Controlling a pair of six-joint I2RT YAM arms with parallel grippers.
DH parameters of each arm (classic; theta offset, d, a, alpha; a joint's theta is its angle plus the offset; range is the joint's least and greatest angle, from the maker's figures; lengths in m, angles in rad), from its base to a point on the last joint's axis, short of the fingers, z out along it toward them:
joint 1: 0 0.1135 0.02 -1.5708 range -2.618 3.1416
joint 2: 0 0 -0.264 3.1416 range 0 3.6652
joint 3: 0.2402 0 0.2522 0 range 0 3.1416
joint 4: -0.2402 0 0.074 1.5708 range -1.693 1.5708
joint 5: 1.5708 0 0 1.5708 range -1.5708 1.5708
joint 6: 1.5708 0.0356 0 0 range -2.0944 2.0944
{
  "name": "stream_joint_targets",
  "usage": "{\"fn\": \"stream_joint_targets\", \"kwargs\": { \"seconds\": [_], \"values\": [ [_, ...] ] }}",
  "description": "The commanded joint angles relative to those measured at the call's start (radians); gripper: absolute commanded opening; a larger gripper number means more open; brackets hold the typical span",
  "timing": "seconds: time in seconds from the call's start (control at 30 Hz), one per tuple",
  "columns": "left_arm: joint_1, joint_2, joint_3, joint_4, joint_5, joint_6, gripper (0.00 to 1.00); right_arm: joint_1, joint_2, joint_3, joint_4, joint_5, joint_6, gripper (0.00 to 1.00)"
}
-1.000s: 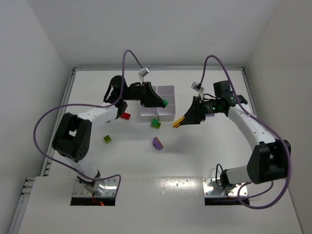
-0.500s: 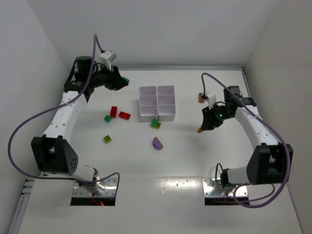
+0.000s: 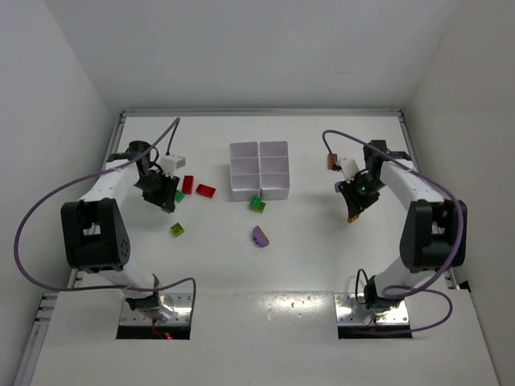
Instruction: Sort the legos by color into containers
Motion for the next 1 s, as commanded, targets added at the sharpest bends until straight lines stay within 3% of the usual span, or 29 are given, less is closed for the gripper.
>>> {"fn": "stream_joint_targets", "kwargs": {
  "seconds": [0.0,0.37,0.63,0.77,0.83,0.9,0.93,0.97],
  "values": [
    [0.002,0.040,-0.013,0.039,-0.028,0.027,0.00,-0.004,0.061,0.065,0.037,0.039,-0.013,0.00],
    [0.012,0.210,0.010,0.156,-0.092,-0.093,0.07,-0.004,0.186,0.113,0.060,0.030,-0.022,0.00],
    [0.012,0.255,0.001,0.211,-0.123,-0.139,0.25,-0.004,0.231,0.122,0.079,0.039,-0.022,0.07],
    [0.012,0.264,0.019,0.220,-0.123,-0.148,0.38,-0.004,0.251,0.122,0.079,0.039,-0.031,0.21],
    [0.012,0.264,0.019,0.220,-0.123,-0.148,0.42,-0.004,0.251,0.122,0.079,0.039,-0.032,0.24],
    [0.012,0.255,0.019,0.229,-0.114,-0.148,0.49,-0.004,0.242,0.113,0.079,0.039,-0.032,0.28],
    [0.012,0.241,0.019,0.229,-0.114,-0.148,0.58,-0.004,0.242,0.113,0.088,0.039,-0.032,0.28],
    [0.012,0.241,0.019,0.229,-0.103,-0.148,0.58,-0.004,0.242,0.113,0.088,0.039,-0.032,0.30]
  ]
}}
